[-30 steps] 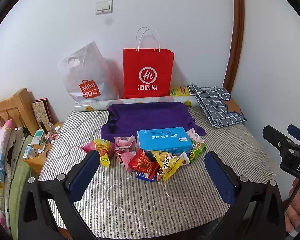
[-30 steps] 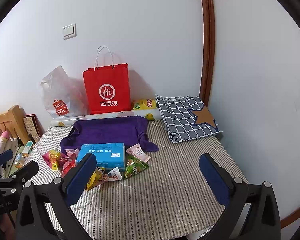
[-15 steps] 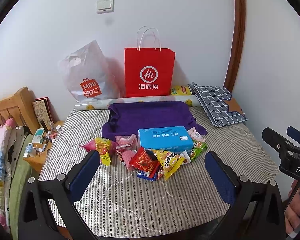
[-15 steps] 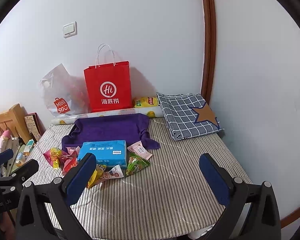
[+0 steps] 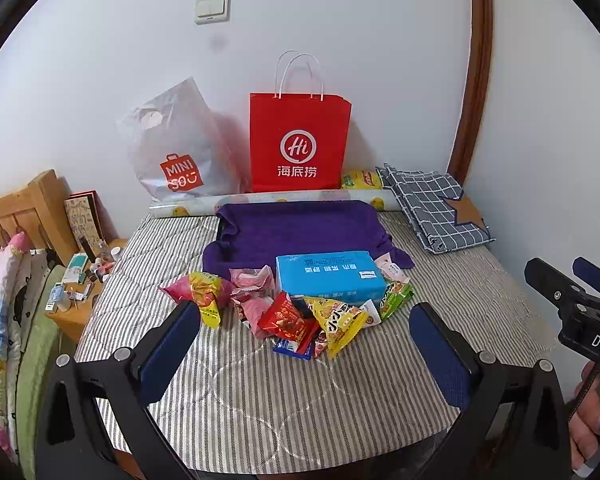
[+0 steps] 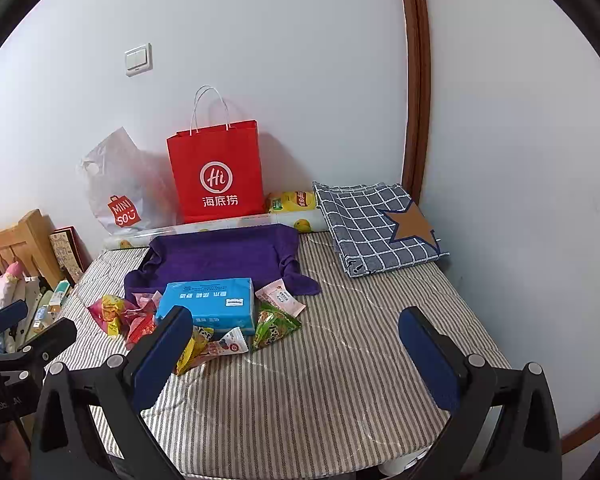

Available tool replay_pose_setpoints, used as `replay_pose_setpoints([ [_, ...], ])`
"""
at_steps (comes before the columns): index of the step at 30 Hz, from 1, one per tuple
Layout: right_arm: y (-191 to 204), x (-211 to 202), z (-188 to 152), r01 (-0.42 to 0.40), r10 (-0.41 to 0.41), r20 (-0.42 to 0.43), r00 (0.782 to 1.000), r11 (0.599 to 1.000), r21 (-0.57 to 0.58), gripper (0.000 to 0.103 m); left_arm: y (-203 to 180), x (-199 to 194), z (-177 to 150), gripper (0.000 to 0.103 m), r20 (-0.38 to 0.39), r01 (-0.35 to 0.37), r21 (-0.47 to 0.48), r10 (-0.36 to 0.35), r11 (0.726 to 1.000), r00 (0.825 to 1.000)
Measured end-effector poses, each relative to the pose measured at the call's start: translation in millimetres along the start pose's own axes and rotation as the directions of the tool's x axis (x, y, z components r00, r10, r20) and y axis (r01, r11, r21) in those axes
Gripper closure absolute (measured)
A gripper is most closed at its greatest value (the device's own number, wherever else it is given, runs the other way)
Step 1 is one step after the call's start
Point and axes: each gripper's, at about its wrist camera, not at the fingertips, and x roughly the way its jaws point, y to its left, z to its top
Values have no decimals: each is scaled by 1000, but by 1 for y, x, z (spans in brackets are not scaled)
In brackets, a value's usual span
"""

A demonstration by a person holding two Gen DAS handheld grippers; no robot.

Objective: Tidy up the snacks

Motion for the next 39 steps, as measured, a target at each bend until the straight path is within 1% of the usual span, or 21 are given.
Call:
replay_pose_setpoints([
  [19, -5, 0, 3, -9, 9, -7, 1000, 1000, 5, 0, -2, 1, -1, 0, -3, 6, -2, -6, 1000, 1000],
  [39, 1, -3, 5, -11, 11, 5, 1000, 1000, -8, 0, 2, -2, 0, 0, 4, 9, -10, -8, 1000, 1000],
])
